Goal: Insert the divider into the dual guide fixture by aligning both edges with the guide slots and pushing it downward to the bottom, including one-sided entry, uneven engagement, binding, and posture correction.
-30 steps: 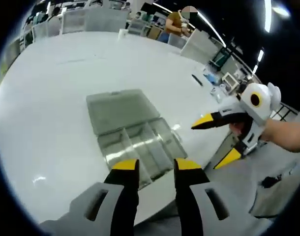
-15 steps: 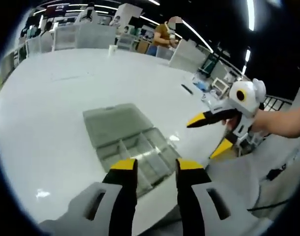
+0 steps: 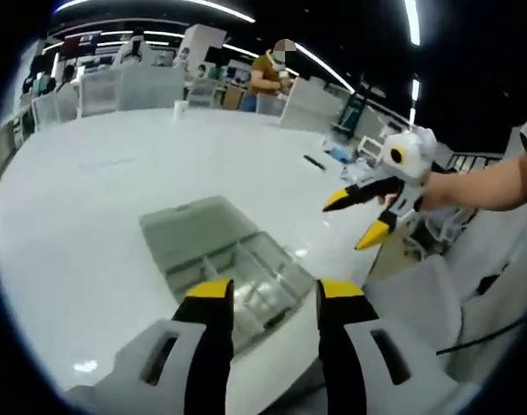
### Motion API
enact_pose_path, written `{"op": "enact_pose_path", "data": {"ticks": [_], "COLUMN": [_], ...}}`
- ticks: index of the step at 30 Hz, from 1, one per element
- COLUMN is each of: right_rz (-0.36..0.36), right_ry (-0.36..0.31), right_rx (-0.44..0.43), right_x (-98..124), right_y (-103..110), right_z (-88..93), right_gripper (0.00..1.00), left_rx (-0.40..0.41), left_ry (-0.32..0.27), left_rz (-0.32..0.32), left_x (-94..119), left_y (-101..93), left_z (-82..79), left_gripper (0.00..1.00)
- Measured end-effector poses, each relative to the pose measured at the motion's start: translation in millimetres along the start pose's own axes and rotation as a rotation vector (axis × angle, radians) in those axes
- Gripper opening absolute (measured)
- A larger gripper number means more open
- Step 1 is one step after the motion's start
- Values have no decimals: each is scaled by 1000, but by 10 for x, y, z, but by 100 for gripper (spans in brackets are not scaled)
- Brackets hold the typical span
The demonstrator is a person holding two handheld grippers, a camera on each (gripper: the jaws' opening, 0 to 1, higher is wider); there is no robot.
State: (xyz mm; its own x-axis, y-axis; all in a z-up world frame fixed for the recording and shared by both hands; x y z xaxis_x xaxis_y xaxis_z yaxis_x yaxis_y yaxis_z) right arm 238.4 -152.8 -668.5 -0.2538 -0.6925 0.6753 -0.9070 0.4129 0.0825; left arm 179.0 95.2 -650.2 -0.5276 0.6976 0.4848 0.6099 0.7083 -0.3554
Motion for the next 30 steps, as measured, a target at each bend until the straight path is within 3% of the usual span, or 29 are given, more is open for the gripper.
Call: {"op": "enact_pose_path", "data": {"ticks": [10, 15, 30], "right_rz": [53, 62, 95], "right_ry": [48, 79, 145], "right_rx": [28, 74, 98], "right_x": [105, 135, 276], "right_y": [-237, -348, -757], "right_z": [177, 270, 567], "right_gripper": [52, 53, 51], "left_rx": [-68, -84, -110], "left_ry": [-28, -29, -28], "left_rz": [0, -5, -29], "left_x": [47, 65, 115], "left_y": [-63, -76, -84], "left_z": [-20, -21, -14], "left_gripper": [42, 43, 46]}}
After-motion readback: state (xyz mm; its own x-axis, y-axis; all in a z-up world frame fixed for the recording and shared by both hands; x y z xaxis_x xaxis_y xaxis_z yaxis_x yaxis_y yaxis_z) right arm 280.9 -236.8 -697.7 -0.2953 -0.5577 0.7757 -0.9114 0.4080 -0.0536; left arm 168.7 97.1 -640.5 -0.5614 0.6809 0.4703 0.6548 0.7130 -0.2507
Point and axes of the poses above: the point that each gripper's makers call its tool centre point, and the gripper's own axes: x roughly backward along the fingers, y roughly to its left, z roughly out of its underside, the point moved 7 cm from there along x, roughly backward along the fingers, and after that the axes turned 5 degrees about z, right-handed, at the moved point
